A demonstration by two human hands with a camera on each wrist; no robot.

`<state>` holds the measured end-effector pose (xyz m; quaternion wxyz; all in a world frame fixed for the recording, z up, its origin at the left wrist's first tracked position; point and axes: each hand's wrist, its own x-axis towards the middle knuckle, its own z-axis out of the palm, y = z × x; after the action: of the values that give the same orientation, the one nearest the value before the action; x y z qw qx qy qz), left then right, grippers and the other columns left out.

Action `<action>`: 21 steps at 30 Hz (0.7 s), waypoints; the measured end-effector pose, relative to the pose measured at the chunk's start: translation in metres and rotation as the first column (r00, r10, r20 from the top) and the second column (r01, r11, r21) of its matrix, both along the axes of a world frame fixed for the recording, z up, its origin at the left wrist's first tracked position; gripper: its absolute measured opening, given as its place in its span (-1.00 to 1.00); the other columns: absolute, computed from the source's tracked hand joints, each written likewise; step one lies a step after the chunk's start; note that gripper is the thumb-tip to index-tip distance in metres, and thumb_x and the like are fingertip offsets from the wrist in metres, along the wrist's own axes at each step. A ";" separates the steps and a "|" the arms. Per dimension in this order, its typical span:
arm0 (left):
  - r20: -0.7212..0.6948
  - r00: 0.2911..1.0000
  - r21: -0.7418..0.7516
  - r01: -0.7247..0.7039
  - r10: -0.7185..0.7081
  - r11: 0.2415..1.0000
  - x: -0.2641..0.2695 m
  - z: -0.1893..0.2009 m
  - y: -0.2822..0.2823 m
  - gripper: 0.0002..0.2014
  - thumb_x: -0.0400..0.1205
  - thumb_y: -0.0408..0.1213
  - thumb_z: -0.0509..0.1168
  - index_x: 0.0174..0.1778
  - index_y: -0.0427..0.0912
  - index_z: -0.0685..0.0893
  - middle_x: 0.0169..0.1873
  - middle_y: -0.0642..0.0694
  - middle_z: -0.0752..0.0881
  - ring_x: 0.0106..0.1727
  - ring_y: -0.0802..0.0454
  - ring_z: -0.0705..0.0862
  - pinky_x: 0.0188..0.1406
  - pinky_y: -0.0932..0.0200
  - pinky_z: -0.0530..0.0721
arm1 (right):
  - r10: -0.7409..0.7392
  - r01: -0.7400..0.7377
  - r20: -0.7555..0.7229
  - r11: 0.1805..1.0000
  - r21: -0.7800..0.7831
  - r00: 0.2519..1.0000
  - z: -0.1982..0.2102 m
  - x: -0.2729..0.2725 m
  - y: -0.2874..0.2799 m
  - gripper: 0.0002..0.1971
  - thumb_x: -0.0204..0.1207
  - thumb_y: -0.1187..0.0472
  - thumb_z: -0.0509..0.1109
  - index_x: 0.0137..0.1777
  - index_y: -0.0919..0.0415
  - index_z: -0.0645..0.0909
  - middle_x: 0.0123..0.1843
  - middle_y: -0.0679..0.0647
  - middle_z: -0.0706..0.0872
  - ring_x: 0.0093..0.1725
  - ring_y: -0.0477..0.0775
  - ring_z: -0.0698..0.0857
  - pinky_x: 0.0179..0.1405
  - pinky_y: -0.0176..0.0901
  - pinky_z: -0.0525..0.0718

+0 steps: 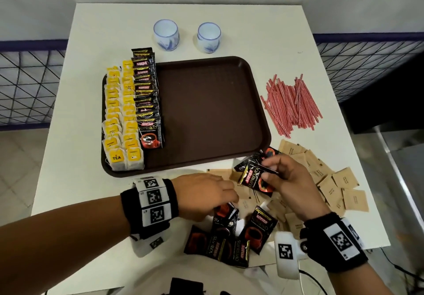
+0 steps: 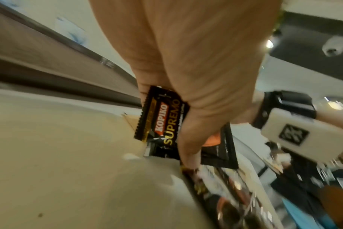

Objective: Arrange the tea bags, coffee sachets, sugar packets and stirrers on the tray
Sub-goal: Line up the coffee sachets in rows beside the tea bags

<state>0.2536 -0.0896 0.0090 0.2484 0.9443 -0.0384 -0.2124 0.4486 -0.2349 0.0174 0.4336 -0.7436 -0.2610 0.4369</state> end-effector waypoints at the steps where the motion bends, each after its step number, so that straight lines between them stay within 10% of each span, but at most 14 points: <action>1: 0.029 0.996 -0.043 -0.086 0.088 0.995 -0.005 0.003 0.005 -0.50 0.55 -0.11 0.46 0.41 0.02 0.51 0.23 0.03 0.54 0.26 -0.04 0.55 0.30 -0.06 0.58 | 0.002 -0.002 -0.028 1.000 0.003 1.000 0.000 -0.001 0.002 -0.71 0.56 0.49 0.42 0.05 0.05 0.74 -0.04 0.06 0.82 -0.02 0.03 0.82 -0.02 -0.03 0.77; 5: 0.172 0.869 -0.278 -0.409 0.464 0.869 -0.036 0.015 0.029 -0.78 0.51 -0.06 0.53 0.04 0.12 0.74 0.08 0.20 0.61 0.11 0.16 0.49 0.12 0.00 0.56 | -0.049 0.059 -0.107 0.995 0.085 0.993 0.005 -0.015 0.027 -0.80 0.56 0.53 0.38 -0.08 0.24 0.74 -0.18 0.21 0.80 -0.16 0.18 0.80 -0.15 0.02 0.75; 9: 0.090 0.696 -0.511 -0.582 0.712 0.633 -0.063 0.026 0.038 -0.85 0.46 -0.06 0.60 -0.11 0.16 0.79 0.38 0.37 0.54 0.46 0.21 0.45 0.37 0.08 0.48 | -0.017 0.041 -0.183 0.991 0.127 0.983 0.004 -0.038 0.063 -0.73 0.45 0.40 0.55 -0.33 0.24 0.51 -0.42 0.15 0.38 -0.34 0.11 0.51 -0.18 0.07 0.68; 13: 0.046 0.475 -0.623 -0.674 0.879 0.397 -0.080 0.024 0.040 -0.84 0.47 -0.25 0.61 -0.10 0.04 0.83 0.09 0.28 0.73 0.21 0.24 0.72 0.18 0.21 0.67 | 0.109 -0.074 -0.270 0.988 0.135 0.957 0.008 -0.070 0.096 -0.76 0.34 0.33 0.64 -0.37 0.18 0.61 -0.44 0.15 0.59 -0.42 0.07 0.58 -0.21 0.10 0.62; 16: 0.085 0.403 -0.616 -0.698 0.911 0.366 -0.094 0.017 0.043 -0.85 0.48 -0.29 0.61 -0.09 -0.02 0.84 -0.07 0.17 0.75 -0.02 0.14 0.78 0.03 0.13 0.74 | 0.174 -0.145 -0.181 0.975 0.167 0.968 0.009 -0.087 0.112 -0.85 0.45 0.49 0.53 -0.24 0.41 0.61 -0.36 0.24 0.66 -0.37 0.11 0.63 -0.24 -0.03 0.60; 21: 0.137 0.417 -0.551 -0.722 0.899 0.419 -0.113 0.014 0.054 -0.83 0.51 -0.29 0.57 -0.08 0.09 0.82 -0.03 0.23 0.73 0.02 0.23 0.74 0.03 0.39 0.65 | 0.249 -0.228 -0.085 0.951 0.207 0.965 0.014 -0.099 0.131 -0.84 0.48 0.50 0.51 -0.17 0.24 0.68 -0.37 0.02 0.63 -0.38 -0.05 0.59 -0.33 -0.25 0.59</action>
<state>0.1407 -0.0357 0.0227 0.4975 0.7818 0.3410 0.1580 0.3495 -0.1040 0.0314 0.4622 -0.6352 -0.3664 0.4986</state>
